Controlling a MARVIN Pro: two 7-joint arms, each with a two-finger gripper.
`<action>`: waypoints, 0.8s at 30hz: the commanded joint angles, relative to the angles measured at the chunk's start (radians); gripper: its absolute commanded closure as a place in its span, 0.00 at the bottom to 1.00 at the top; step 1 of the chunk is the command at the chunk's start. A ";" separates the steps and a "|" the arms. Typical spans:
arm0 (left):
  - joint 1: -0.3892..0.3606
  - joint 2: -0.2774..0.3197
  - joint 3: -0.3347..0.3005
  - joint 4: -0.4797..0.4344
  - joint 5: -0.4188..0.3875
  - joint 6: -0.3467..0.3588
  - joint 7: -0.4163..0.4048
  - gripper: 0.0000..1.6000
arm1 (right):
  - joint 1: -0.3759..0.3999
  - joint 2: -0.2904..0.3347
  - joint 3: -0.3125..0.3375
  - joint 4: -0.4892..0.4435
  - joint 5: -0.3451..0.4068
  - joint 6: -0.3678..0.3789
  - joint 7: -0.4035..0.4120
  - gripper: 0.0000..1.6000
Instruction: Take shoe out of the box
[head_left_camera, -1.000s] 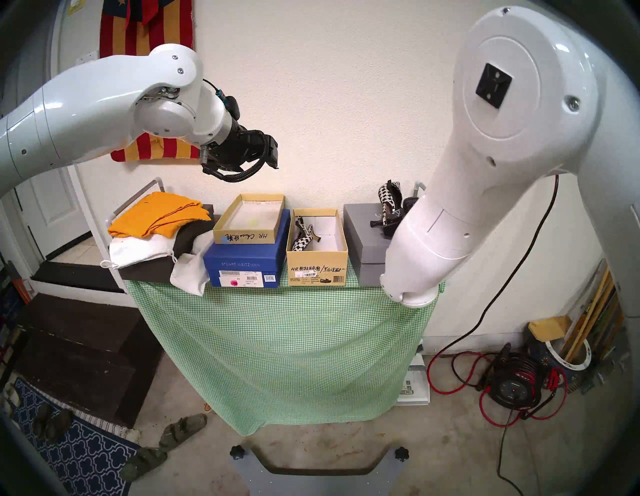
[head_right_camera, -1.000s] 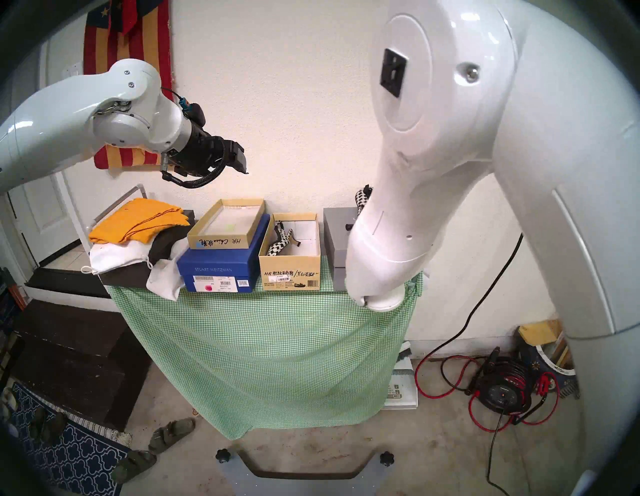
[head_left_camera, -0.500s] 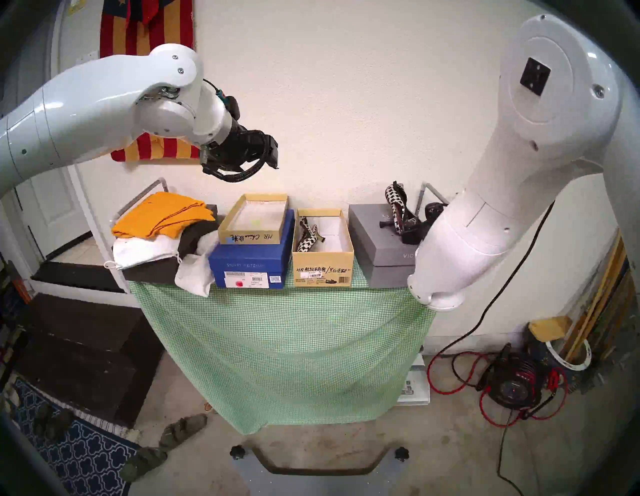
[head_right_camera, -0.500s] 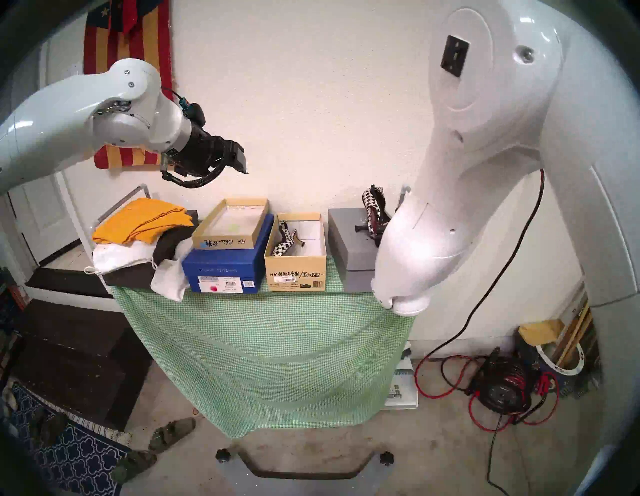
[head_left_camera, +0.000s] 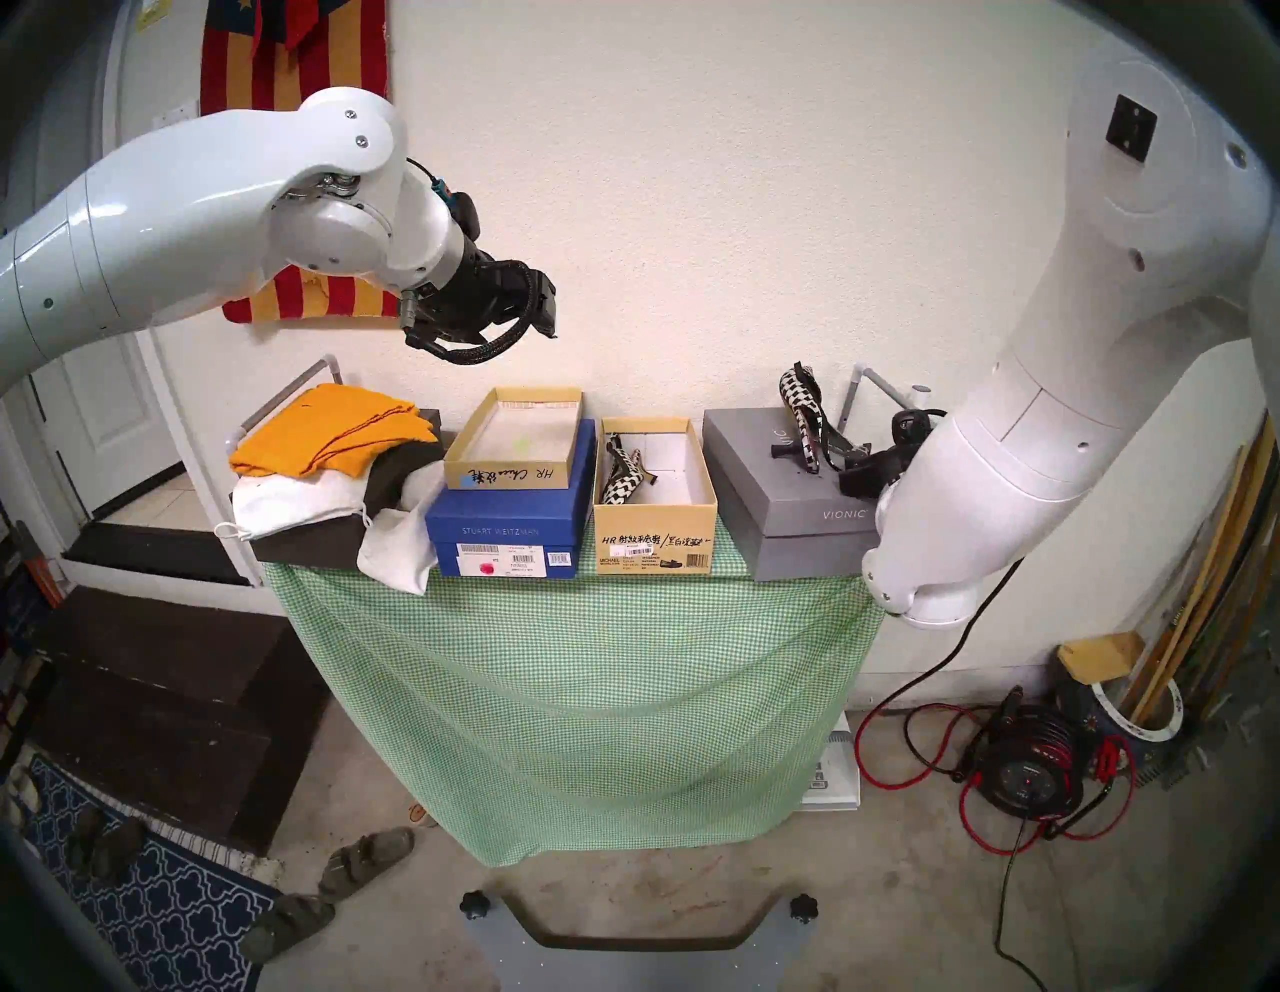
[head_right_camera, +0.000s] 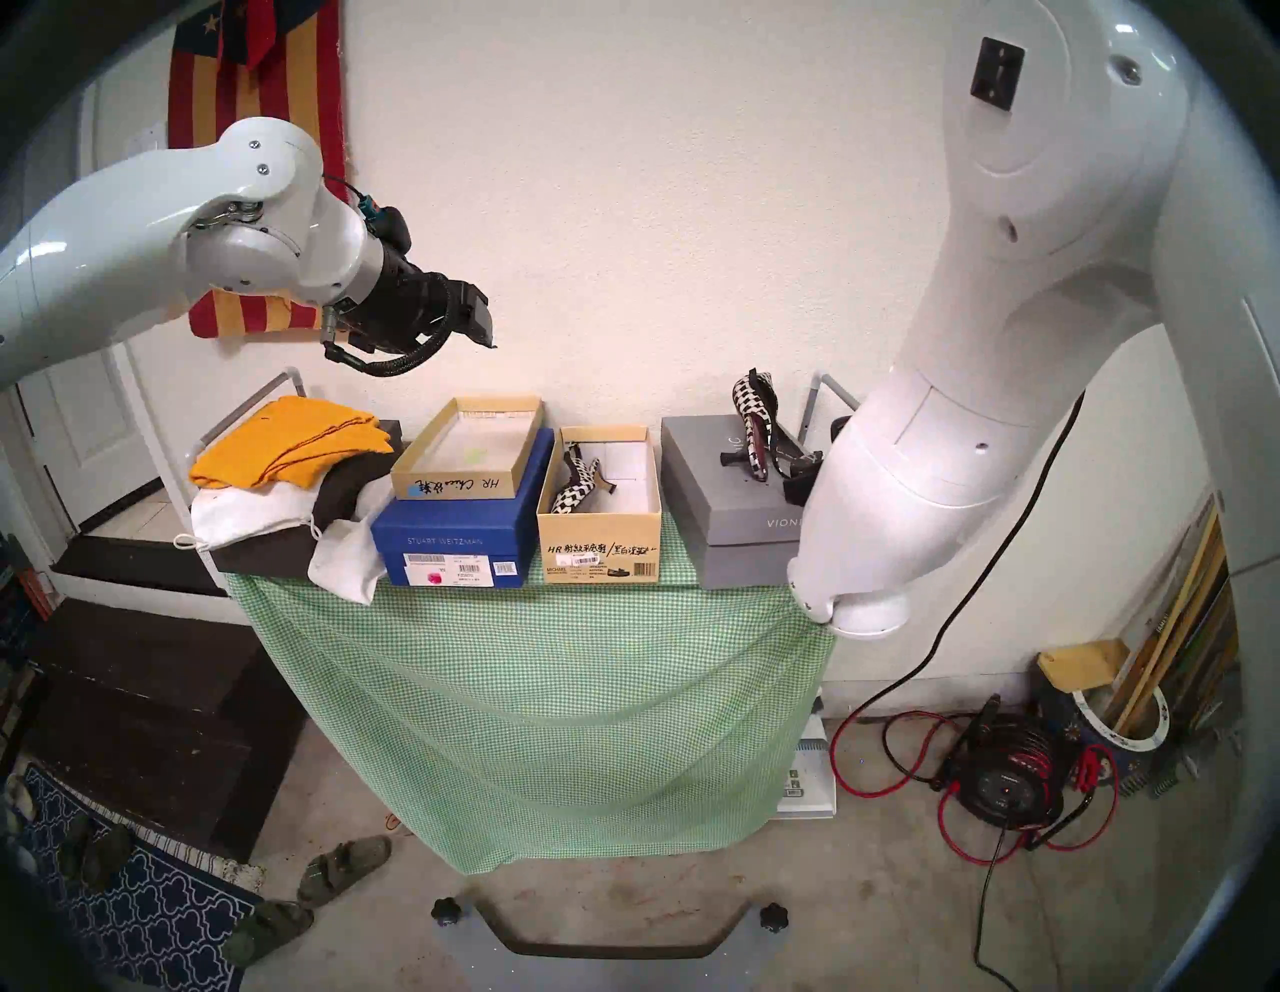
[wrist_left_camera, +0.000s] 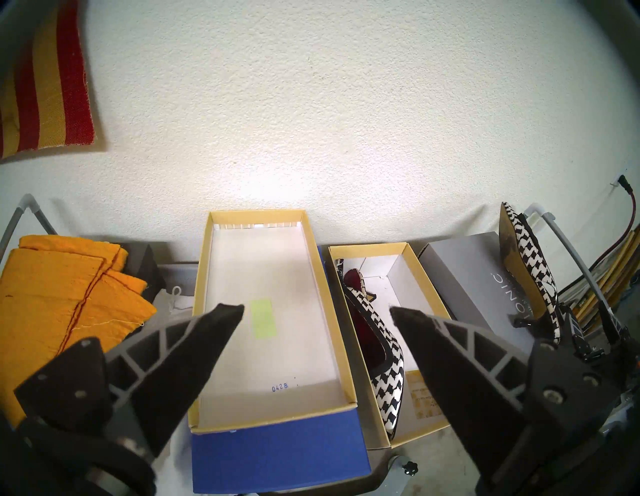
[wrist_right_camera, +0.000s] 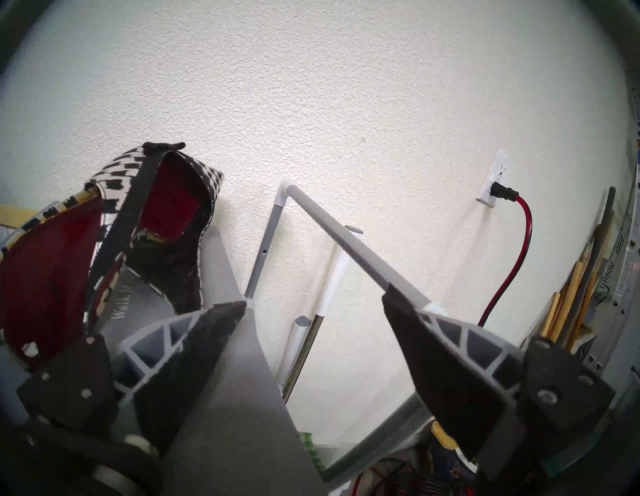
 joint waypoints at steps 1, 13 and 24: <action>-0.003 0.000 -0.003 0.002 0.001 0.002 -0.002 0.00 | -0.015 0.097 -0.023 -0.078 -0.023 0.005 0.011 0.00; -0.003 0.000 -0.003 0.002 0.001 0.001 -0.002 0.00 | 0.138 0.140 -0.024 -0.165 -0.095 0.005 -0.008 0.00; -0.003 0.000 -0.002 0.001 -0.001 0.000 0.001 0.00 | 0.312 0.147 -0.021 -0.240 -0.125 0.005 -0.063 0.00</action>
